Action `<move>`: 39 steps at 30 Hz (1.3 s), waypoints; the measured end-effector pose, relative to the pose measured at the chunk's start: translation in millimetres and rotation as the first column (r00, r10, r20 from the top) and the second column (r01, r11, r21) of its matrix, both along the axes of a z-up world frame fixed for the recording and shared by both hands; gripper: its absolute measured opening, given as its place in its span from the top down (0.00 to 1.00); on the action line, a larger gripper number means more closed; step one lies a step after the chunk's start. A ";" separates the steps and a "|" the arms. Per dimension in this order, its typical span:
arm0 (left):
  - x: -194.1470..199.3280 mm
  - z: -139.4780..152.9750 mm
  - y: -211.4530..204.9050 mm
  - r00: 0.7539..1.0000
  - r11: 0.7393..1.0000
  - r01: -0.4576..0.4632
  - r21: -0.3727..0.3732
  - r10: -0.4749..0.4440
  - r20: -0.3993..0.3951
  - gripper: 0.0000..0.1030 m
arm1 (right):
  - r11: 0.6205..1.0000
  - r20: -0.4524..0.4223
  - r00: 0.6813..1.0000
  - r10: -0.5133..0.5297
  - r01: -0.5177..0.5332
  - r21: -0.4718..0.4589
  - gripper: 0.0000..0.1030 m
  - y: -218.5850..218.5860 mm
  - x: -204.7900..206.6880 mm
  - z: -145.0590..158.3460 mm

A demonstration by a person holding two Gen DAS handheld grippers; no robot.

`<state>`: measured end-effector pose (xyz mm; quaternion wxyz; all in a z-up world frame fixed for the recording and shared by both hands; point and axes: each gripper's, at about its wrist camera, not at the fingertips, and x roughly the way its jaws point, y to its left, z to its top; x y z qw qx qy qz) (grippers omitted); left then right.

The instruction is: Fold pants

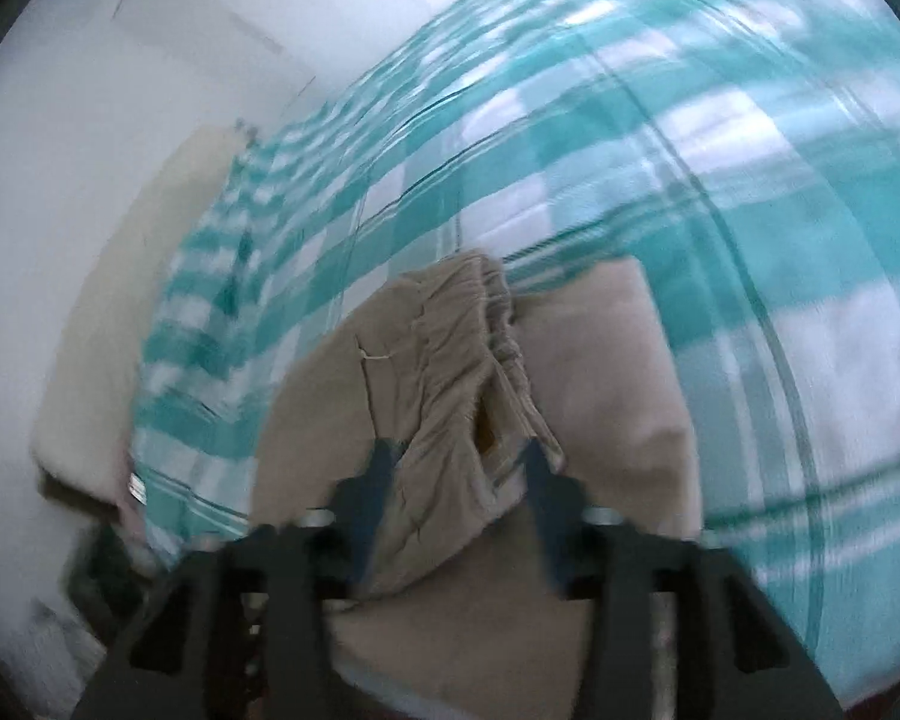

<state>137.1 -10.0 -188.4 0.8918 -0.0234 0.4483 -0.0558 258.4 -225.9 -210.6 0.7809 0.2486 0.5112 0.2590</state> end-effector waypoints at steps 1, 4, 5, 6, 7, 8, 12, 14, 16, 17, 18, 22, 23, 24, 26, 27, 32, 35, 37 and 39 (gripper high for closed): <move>0.2 -0.1 -0.3 1.000 1.000 0.000 -0.002 0.000 0.000 0.24 | 0.999 -0.026 1.000 -0.018 0.019 0.034 0.39 -6.8 -3.0 -3.3; 1.4 -1.1 -0.9 1.000 1.000 -0.002 -0.002 0.002 -0.001 0.24 | 0.997 -0.114 0.993 0.014 -0.005 0.083 0.38 -6.1 -6.9 -17.9; 1.6 -2.0 -1.5 1.000 1.000 -0.002 -0.001 0.002 -0.001 0.24 | 0.998 -0.117 0.993 0.035 -0.029 0.059 0.36 0.4 -5.8 -21.4; 1.1 -2.2 -2.3 1.000 1.000 0.000 0.002 0.000 0.000 0.24 | 0.998 -0.109 0.993 0.054 -0.050 0.031 0.35 7.7 -3.8 -22.8; 0.6 -2.2 -2.6 1.000 1.000 0.002 0.003 -0.002 0.001 0.24 | 0.998 -0.104 0.993 0.064 -0.063 0.015 0.35 13.3 -2.2 -23.7; 0.5 -2.5 -2.5 1.000 1.000 0.004 0.004 -0.004 0.001 0.24 | 0.997 -0.095 0.992 0.079 -0.079 0.002 0.35 21.5 2.7 -24.4; 0.8 -2.5 0.0 1.000 1.000 0.002 -0.008 -0.002 -0.002 0.24 | 0.995 -0.085 0.993 0.087 -0.090 -0.030 0.36 39.7 13.3 -26.5; 0.1 -2.6 1.2 1.000 1.000 0.000 -0.018 0.000 -0.002 0.24 | 0.996 -0.089 0.993 0.071 -0.075 -0.050 0.48 41.9 16.2 -32.6; -1.0 -1.5 3.1 1.000 1.000 -0.002 -0.030 0.002 -0.003 0.24 | 0.995 -0.079 0.994 0.072 -0.077 -0.066 0.58 42.7 15.7 -34.7; -2.1 0.0 4.1 1.000 0.999 -0.006 -0.038 0.006 -0.004 0.24 | 0.995 -0.065 0.995 0.074 -0.078 -0.068 0.60 42.4 13.8 -31.8; -3.7 3.4 6.7 1.000 0.998 -0.013 -0.056 0.013 -0.003 0.24 | 0.994 -0.043 0.996 0.077 -0.080 -0.068 0.63 42.1 11.0 -26.3; -14.3 33.4 26.3 0.997 0.985 -0.056 -0.166 0.063 0.038 0.24 | 0.997 0.047 0.996 0.074 -0.075 0.012 0.74 37.7 0.4 7.1; -17.7 42.8 31.5 0.996 0.981 -0.065 -0.182 0.076 0.055 0.24 | 0.997 0.059 0.996 0.070 -0.072 0.034 0.75 37.1 -1.6 15.5; -20.6 49.4 35.6 0.994 0.979 -0.071 -0.190 0.085 0.068 0.24 | 0.996 0.072 0.995 0.063 -0.068 0.062 0.76 34.8 -4.0 25.1; -28.8 65.1 45.9 0.989 0.974 -0.087 -0.208 0.111 0.102 0.24 | 0.992 0.086 0.995 0.047 -0.057 0.116 0.78 29.2 -9.4 41.4; -32.8 70.7 51.0 0.986 0.971 -0.095 -0.219 0.122 0.116 0.23 | 0.989 0.088 0.995 0.040 -0.052 0.140 0.82 24.5 -12.6 47.3; -31.8 57.5 59.4 0.985 0.973 -0.135 -0.188 0.152 0.083 0.21 | 0.991 0.078 0.997 -0.003 -0.008 0.134 0.87 -15.8 -39.7 58.1; -22.6 34.5 47.0 0.992 0.988 -0.121 -0.099 0.123 0.017 0.21 | 0.999 0.002 0.999 -0.036 0.036 -0.023 0.87 -29.3 -43.1 15.9; -18.6 17.7 34.0 0.994 0.994 -0.104 0.018 0.105 -0.031 0.22 | 0.998 -0.040 0.999 -0.013 0.010 -0.069 0.84 -26.1 -45.5 -9.9; -20.0 9.6 28.0 0.994 0.995 -0.089 0.053 0.092 -0.053 0.22 | 0.995 -0.030 0.999 -0.012 0.009 -0.103 0.72 -21.9 -48.8 -6.1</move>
